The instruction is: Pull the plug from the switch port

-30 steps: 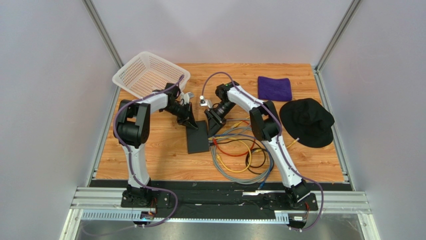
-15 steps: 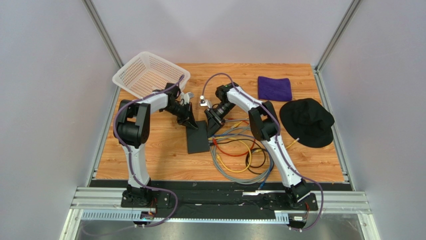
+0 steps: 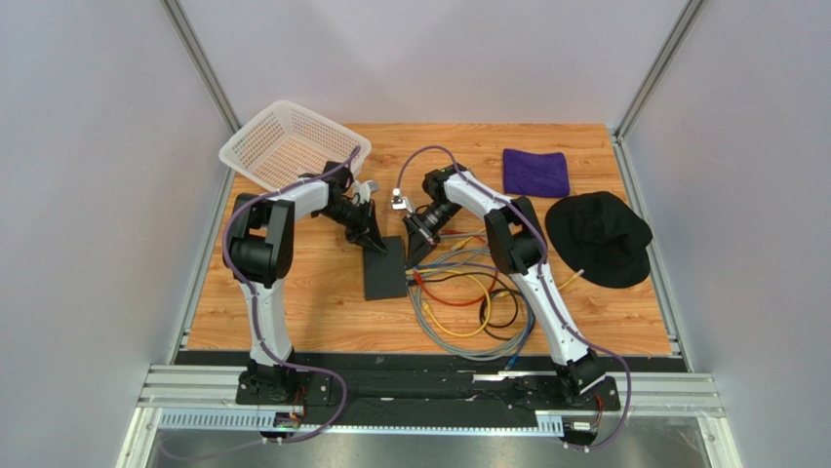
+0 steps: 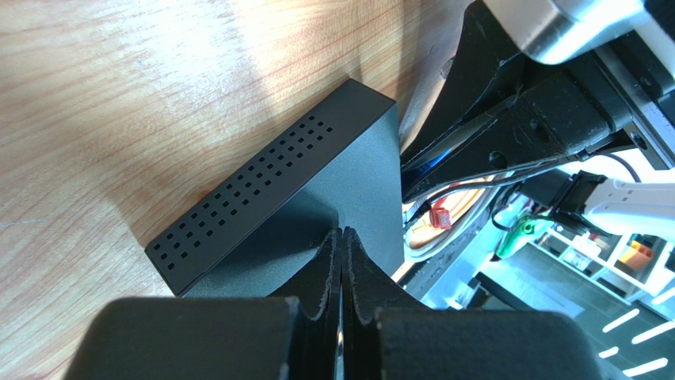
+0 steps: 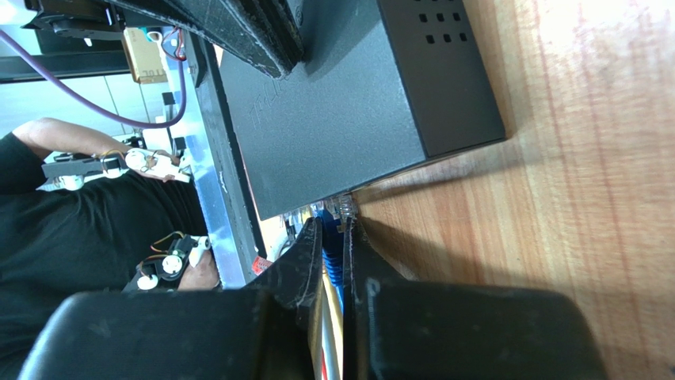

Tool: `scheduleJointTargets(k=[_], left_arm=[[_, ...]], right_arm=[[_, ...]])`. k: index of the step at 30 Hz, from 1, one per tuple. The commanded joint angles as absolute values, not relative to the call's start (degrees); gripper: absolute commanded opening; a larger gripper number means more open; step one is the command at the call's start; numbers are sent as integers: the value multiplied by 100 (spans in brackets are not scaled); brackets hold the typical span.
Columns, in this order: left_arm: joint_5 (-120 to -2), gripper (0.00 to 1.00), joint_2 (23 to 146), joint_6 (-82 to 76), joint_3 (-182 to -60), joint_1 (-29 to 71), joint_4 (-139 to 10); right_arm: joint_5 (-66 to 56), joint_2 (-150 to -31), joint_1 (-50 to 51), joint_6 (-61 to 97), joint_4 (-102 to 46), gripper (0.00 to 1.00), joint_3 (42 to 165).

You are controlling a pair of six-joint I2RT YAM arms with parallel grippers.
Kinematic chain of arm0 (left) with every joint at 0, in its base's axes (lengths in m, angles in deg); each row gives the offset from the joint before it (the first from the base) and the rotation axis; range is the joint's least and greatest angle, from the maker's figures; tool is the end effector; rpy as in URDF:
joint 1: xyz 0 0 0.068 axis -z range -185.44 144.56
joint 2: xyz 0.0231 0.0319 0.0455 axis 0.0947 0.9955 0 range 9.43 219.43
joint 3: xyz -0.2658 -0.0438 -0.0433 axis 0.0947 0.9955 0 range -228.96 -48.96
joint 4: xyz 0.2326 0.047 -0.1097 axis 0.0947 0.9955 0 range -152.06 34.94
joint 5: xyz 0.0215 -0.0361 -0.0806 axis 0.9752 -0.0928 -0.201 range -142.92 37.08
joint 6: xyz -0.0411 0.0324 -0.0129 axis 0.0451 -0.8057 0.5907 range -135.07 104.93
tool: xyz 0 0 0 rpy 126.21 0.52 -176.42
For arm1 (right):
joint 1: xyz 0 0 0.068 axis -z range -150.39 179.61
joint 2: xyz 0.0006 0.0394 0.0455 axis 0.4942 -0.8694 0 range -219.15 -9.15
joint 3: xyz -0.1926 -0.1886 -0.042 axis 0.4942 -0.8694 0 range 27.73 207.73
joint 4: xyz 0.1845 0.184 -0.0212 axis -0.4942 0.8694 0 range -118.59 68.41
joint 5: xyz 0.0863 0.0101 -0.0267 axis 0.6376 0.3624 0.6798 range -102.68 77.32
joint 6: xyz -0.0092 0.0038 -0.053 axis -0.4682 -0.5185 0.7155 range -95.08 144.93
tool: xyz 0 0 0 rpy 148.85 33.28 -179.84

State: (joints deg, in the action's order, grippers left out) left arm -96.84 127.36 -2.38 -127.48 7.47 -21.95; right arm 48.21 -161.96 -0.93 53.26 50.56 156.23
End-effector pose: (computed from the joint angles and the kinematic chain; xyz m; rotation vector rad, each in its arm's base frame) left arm 0.3737 -0.1109 0.1397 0.1128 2.9010 -1.1999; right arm 0.3989 0.2716 0.0992 1.0845 -2.2762 -1.4723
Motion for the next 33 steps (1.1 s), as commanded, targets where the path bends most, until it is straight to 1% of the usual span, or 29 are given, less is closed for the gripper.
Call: scheduleJointTargets(k=[1,9,16,20,24,27,33], left_arm=[[-8570,0,13335,-610,-12587,898,-2155],[-8588,0,13423,-610,-12666,898,-2093],[-8579,0,13441,-637,-12701,907,-2067],[-8509,0,13450,-646,-12718,942,-2023],[-8517,0,13441,-654,-12718,942,-2032],[-8543,0,13458,-698,-12718,942,-2023],[-8535,0,13467,-698,-12736,942,-2014]], right_arm=[[4059,-16428,-264,5849,4936,0,15271],[3927,-16173,-141,6131,5086,0,14946],[3751,-15918,-62,6157,5138,0,14928],[3584,-15672,-27,6184,5226,0,14656],[3786,-15277,175,6377,5446,0,14209],[3558,-14996,280,6438,5464,0,14067],[2996,-14398,763,6430,5455,0,14505]])
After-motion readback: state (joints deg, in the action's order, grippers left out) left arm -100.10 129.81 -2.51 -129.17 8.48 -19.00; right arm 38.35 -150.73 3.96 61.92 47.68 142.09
